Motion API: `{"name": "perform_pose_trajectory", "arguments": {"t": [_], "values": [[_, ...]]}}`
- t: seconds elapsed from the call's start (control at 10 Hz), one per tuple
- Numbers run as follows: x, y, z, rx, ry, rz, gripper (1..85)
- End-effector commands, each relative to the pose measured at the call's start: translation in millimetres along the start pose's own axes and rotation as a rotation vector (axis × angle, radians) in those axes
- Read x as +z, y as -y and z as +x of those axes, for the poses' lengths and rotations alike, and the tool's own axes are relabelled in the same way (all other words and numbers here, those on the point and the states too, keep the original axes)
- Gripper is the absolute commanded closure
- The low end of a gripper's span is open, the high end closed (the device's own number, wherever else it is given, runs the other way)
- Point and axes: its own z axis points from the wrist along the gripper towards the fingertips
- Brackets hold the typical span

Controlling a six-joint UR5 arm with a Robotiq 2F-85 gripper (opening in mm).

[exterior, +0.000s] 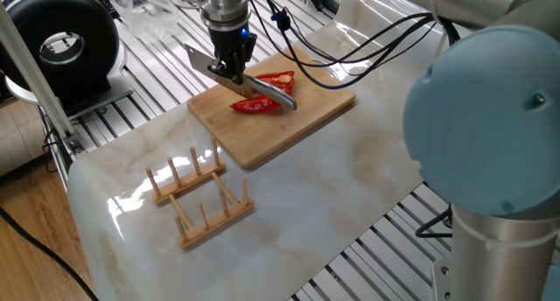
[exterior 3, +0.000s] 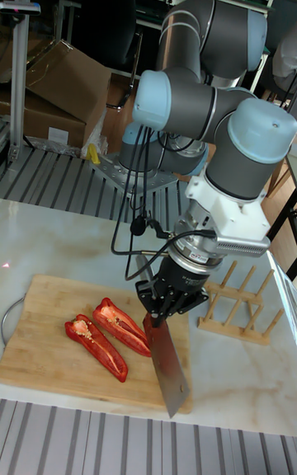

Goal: Chop the chili peppers

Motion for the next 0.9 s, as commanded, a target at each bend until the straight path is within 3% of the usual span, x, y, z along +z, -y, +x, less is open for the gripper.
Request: {"name": "perform_pose_trajectory", "arguments": {"t": [0.0, 0.3, 0.8], "values": [[-0.6, 0.8, 3.6, -0.004, -0.019, -0.017, 84.3], [1.0, -3.4, 2.0, 0.018, -0.017, -0.041, 84.3], [-3.6, -1.2, 8.2, 0.004, -0.023, -0.032, 84.3]]}}
